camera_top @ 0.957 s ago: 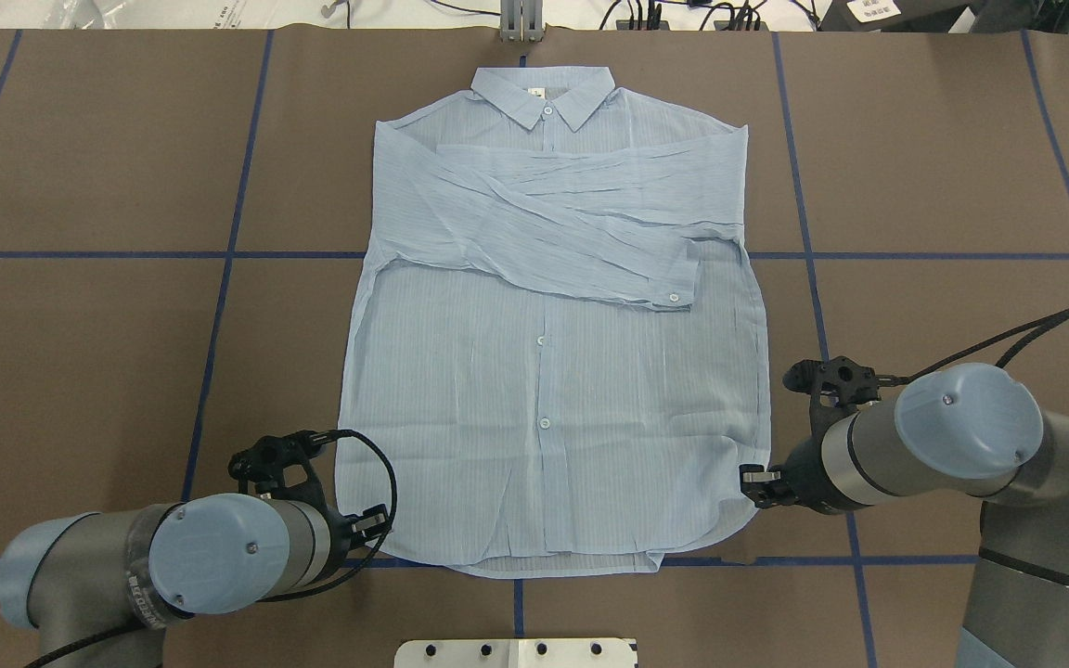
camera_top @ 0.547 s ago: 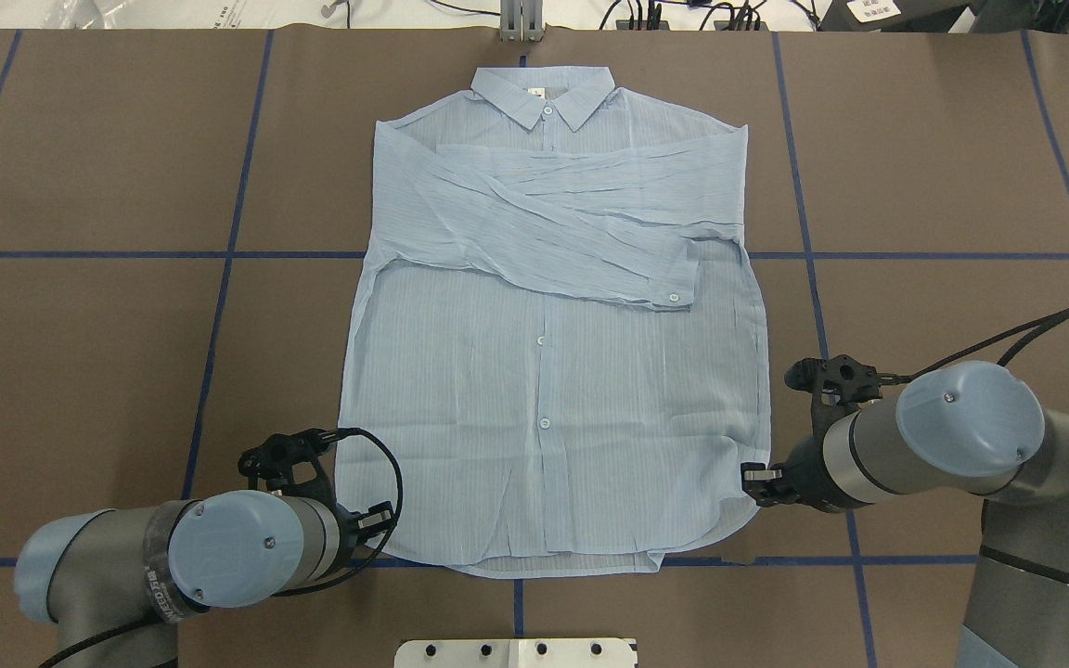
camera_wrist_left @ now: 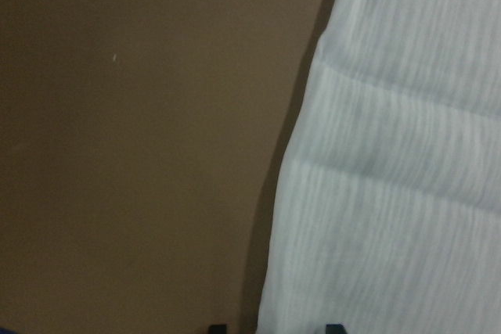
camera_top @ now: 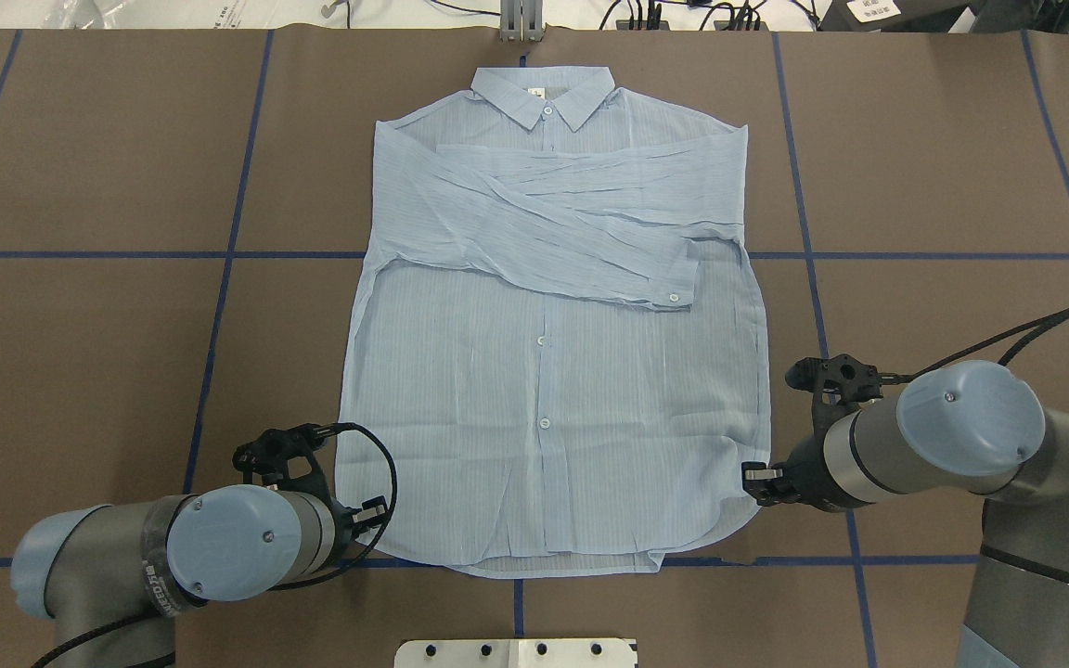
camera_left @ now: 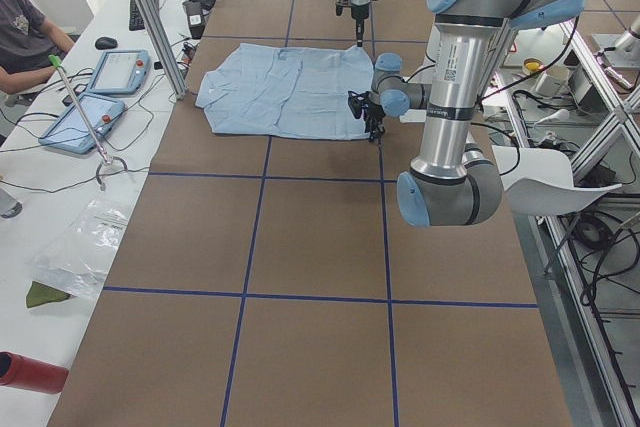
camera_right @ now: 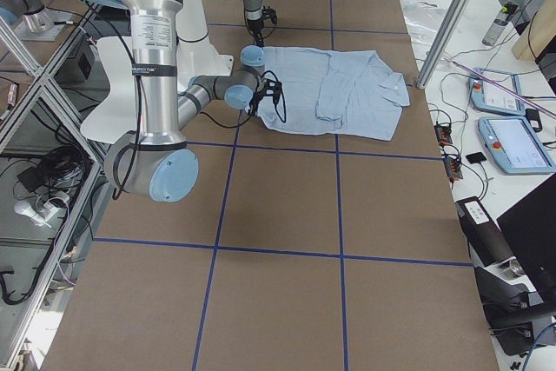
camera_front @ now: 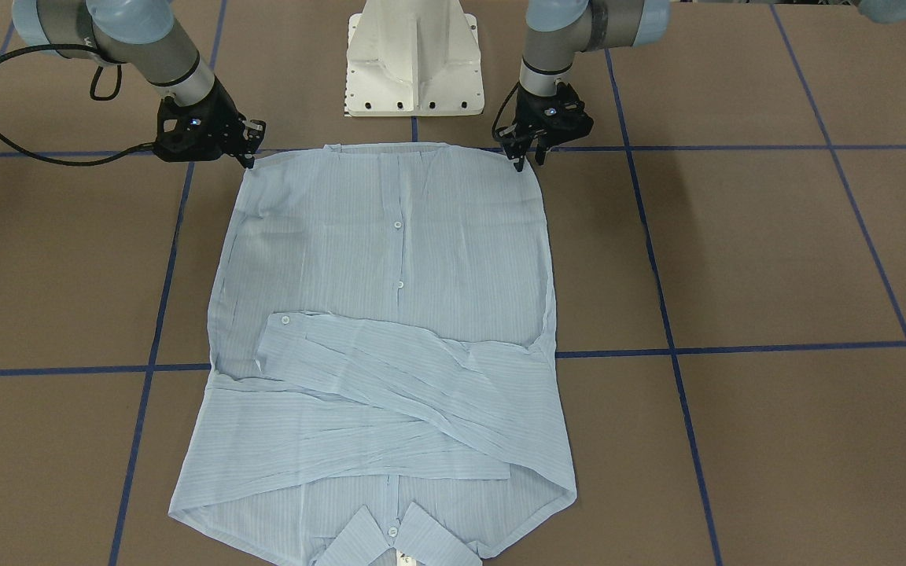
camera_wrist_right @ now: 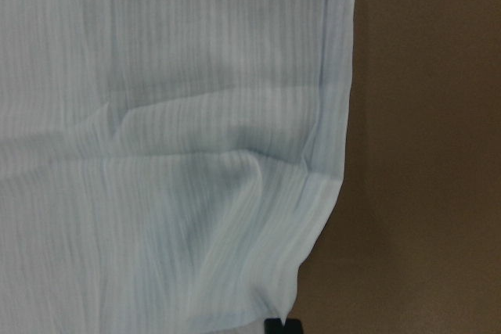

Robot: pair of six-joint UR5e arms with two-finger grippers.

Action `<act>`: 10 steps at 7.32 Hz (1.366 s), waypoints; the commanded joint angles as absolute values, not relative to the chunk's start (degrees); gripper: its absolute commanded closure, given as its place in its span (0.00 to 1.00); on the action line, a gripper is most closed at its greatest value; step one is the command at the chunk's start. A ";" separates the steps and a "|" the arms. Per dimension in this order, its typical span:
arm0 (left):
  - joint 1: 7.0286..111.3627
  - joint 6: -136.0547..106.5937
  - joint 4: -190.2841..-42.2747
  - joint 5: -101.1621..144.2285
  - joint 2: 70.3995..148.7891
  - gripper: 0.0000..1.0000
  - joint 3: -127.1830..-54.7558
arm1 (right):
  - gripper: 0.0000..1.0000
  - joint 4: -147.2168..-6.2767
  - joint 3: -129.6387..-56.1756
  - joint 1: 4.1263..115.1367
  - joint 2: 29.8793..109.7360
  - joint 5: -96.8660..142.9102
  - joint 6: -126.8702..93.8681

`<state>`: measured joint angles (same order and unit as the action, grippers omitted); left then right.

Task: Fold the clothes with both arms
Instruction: 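Lower both grippers onto the hem corners nearest the robot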

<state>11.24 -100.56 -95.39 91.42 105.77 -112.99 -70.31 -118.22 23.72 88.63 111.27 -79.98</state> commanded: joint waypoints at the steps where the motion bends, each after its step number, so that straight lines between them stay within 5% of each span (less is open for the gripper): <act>1: 11.25 -98.36 -94.75 91.41 105.82 0.53 -113.03 | 1.00 -70.31 -118.21 23.73 88.59 111.27 -79.98; 6: 11.08 -98.26 -94.75 91.41 106.17 0.57 -113.20 | 1.00 -70.31 -118.21 24.08 88.94 111.36 -79.98; 7: 11.07 -98.26 -94.75 91.49 106.26 0.65 -113.12 | 1.00 -70.31 -118.21 24.08 88.95 111.36 -79.98; 9: 11.25 -98.26 -94.66 91.49 106.52 1.00 -113.20 | 1.00 -70.31 -118.04 24.52 88.86 111.97 -79.98; 10: 12.29 -98.26 -94.66 91.76 106.52 1.00 -113.73 | 1.00 -70.31 -118.21 25.04 88.77 112.67 -79.89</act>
